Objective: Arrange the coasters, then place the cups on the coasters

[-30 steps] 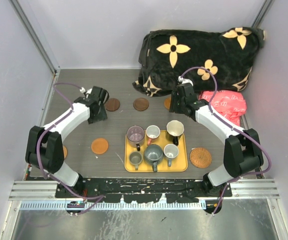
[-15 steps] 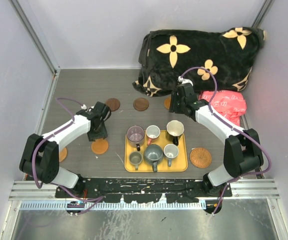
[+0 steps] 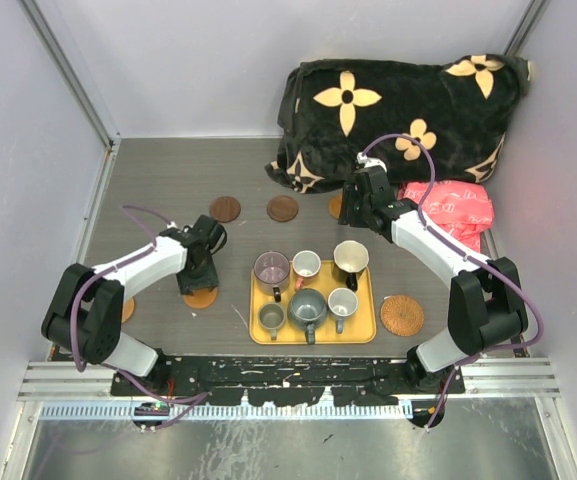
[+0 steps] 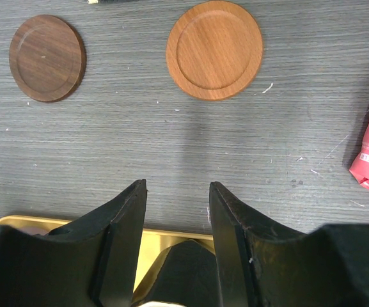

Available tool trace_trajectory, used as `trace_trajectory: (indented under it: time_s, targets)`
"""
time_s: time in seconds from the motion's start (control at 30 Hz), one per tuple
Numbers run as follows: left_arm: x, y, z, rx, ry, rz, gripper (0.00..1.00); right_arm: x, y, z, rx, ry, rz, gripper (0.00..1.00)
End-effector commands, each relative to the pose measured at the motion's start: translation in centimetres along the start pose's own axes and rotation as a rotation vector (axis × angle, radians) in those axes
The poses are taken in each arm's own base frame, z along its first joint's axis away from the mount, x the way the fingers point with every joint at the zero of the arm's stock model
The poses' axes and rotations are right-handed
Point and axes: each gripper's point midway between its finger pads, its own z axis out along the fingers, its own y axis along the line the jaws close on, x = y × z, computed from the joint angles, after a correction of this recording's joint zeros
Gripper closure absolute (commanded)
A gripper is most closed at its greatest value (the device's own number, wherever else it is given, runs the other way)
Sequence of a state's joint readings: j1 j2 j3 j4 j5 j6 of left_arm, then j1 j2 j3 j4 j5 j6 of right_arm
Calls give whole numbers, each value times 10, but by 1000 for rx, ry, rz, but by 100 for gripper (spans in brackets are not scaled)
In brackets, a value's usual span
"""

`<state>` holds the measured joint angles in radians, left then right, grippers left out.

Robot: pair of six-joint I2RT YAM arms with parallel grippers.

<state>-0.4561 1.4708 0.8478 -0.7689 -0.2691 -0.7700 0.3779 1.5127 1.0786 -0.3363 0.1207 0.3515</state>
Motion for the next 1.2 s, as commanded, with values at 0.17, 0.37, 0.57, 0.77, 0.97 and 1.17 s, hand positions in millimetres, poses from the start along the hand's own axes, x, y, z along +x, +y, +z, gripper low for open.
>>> trace_trajectory:
  time_s: [0.17,0.37,0.57,0.77,0.97,1.17]
  targets:
    - [-1,-16,16,17,-12,-1,51,-27,9,-15,-29,-86,17,50]
    - [-13,-35,25,38,-28,9,51,-26,9,-14,-28,-82,17,50]
    - [-28,-56,32,54,-41,33,51,-25,9,-12,-24,-79,16,50]
    - [-43,-75,40,70,-56,62,51,-25,8,-11,-16,-76,11,50]
    - [-72,-103,43,93,-93,91,51,-27,7,-9,-9,-75,6,50]
    - [-84,-129,49,133,-83,98,51,-30,5,-11,4,-82,-5,50]
